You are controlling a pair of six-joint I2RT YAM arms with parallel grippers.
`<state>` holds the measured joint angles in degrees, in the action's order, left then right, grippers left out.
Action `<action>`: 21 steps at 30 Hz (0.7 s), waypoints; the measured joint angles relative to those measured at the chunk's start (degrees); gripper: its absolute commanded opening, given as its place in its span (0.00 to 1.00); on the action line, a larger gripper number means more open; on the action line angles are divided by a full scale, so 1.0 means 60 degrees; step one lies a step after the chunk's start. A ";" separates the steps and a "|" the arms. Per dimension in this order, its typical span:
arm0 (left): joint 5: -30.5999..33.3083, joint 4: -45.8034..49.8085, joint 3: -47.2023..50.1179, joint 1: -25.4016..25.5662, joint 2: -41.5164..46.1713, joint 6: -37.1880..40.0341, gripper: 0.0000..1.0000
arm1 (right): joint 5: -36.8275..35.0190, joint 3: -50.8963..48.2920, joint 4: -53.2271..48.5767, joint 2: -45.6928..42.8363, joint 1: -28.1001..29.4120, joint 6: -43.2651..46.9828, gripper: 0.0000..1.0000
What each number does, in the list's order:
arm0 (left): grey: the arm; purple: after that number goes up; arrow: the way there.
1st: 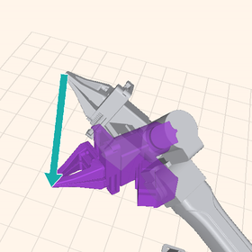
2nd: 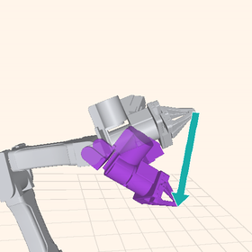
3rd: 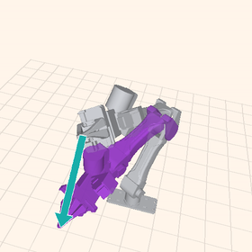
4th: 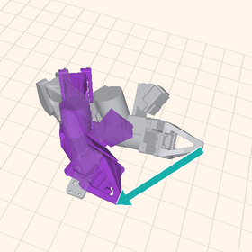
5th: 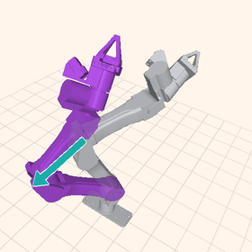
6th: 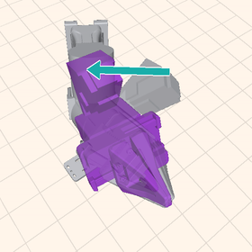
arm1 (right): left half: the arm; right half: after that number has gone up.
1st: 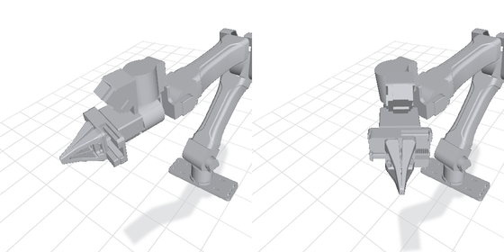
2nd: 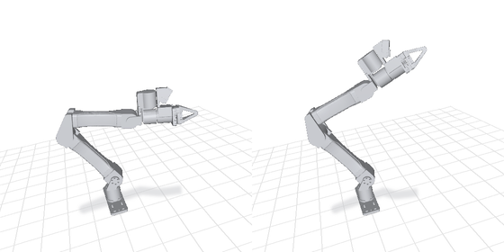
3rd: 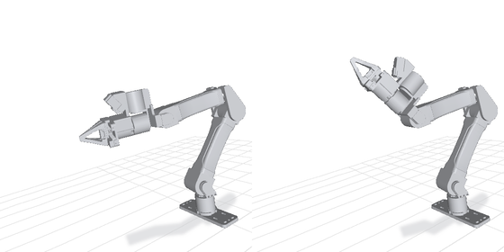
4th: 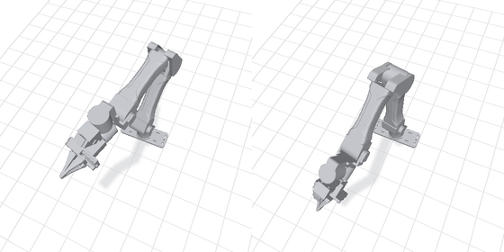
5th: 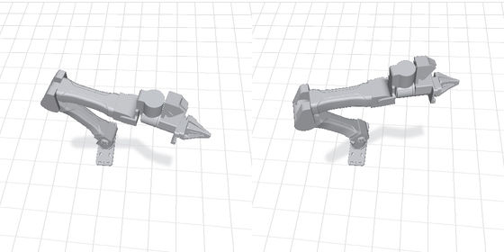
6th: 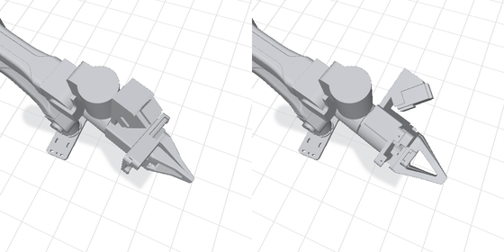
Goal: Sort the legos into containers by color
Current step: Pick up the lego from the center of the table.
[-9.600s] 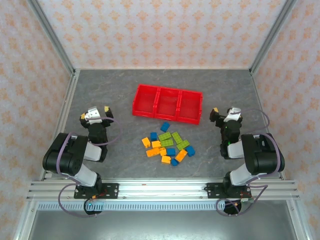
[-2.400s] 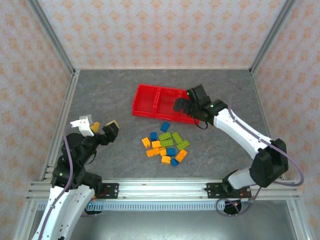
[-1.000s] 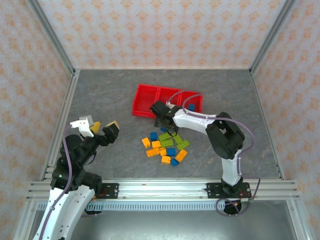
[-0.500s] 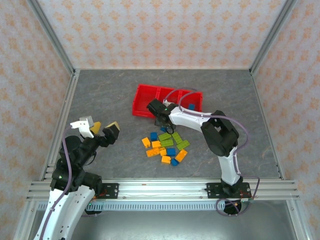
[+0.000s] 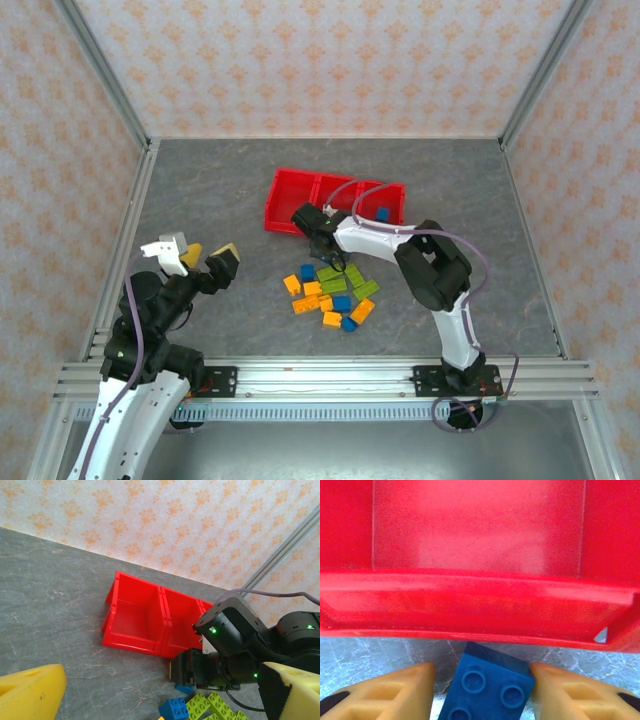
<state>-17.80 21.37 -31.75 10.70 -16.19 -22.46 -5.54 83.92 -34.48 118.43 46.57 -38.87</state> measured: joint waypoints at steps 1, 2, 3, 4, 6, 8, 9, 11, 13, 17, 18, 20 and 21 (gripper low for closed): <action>0.0000 0.0000 0.0000 0.0000 0.0000 0.0000 0.99 | 0.0025 0.0029 0.0000 0.0029 0.0000 0.0022 0.50; 0.0000 0.0000 0.0000 0.0000 0.0000 0.0000 0.99 | 0.0058 0.0069 0.0007 0.0066 0.0004 0.0029 0.50; 0.0000 0.0000 0.0000 0.0000 0.0000 0.0000 0.99 | 0.0069 0.0109 0.0011 0.0109 0.0004 0.0040 0.49; 0.0000 0.0000 0.0000 0.0000 0.0000 0.0000 0.99 | 0.0069 0.0149 0.0011 0.0146 0.0007 0.0066 0.48; 0.0004 0.0000 0.0000 0.0000 0.0000 -0.0004 0.99 | 0.0051 0.0270 -0.0033 0.0237 0.0029 0.0102 0.48; 0.0004 0.0000 0.0000 0.0000 0.0000 0.0000 0.99 | 0.0018 0.0357 -0.0102 0.0295 0.0051 0.0146 0.46; 0.0007 0.0000 0.0000 0.0000 0.0000 0.0000 0.99 | -0.0018 0.0419 -0.0157 0.0335 0.0069 0.0193 0.43; 0.0018 0.0000 0.0000 0.0000 0.0000 -0.0004 0.99 | -0.0095 0.0474 -0.0262 0.0372 0.0098 0.0251 0.40; 0.0033 0.0000 0.0000 0.0000 0.0000 -0.0004 0.99 | -0.0117 0.0499 -0.0291 0.0386 0.0113 0.0288 0.36; 0.0033 0.0000 0.0000 0.0000 0.0000 -0.0004 0.99 | -0.0095 0.0554 -0.0295 0.0386 0.0215 0.0393 0.27; 0.0033 0.0000 0.0000 0.0000 0.0000 -0.0004 0.99 | -0.0076 0.0605 -0.0310 0.0386 0.0248 0.0437 0.25; 0.0033 0.0000 0.0000 0.0000 0.0000 0.0000 0.99 | -0.0004 0.0790 -0.0364 0.0386 0.0328 0.0477 0.24; 0.0033 0.0000 0.0000 0.0000 0.0000 -0.0004 0.99 | 0.0029 0.0943 -0.0397 0.0386 0.0375 0.0506 0.24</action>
<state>-17.61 21.37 -31.75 10.70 -16.19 -22.48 -5.37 89.58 -36.86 120.75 48.82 -35.83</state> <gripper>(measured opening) 0.993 0.301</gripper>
